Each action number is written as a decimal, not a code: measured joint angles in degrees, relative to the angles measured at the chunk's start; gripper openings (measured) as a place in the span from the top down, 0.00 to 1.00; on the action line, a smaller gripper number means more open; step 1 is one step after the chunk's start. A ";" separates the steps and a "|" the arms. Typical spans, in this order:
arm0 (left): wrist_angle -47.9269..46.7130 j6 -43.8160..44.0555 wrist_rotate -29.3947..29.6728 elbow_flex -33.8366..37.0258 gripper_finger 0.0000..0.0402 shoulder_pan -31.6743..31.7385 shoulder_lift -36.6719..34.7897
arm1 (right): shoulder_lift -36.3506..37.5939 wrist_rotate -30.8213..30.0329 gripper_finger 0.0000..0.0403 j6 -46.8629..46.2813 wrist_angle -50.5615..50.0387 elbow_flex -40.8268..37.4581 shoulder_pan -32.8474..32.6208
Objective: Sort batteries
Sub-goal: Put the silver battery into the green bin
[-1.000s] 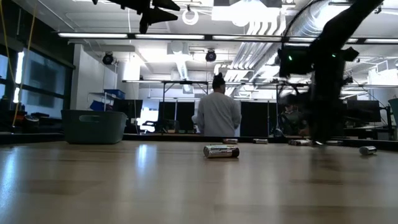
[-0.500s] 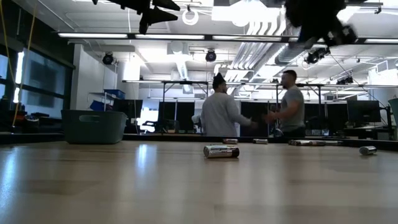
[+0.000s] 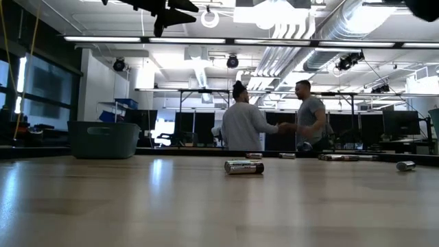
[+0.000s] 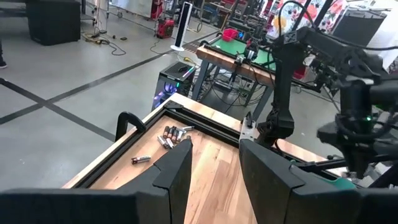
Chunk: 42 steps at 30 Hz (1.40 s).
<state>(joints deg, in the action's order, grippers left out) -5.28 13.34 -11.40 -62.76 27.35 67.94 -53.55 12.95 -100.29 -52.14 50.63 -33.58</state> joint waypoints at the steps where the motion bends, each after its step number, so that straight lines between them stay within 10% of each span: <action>1: 0.00 0.00 0.00 0.00 0.68 0.00 0.00 | -0.13 0.62 0.95 -0.93 1.72 -0.73 -1.53; 20: 0.00 1.24 0.00 0.00 0.68 0.00 0.00 | -2.73 -2.38 0.95 -17.77 20.36 -24.97 -7.30; 42: 0.92 3.04 0.03 0.00 0.68 0.00 0.00 | -5.06 0.51 0.71 -15.50 23.03 -22.75 -7.29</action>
<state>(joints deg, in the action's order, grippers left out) -4.36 16.38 -11.37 -62.76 27.35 67.94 -58.61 13.46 -115.79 -29.12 27.88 -40.86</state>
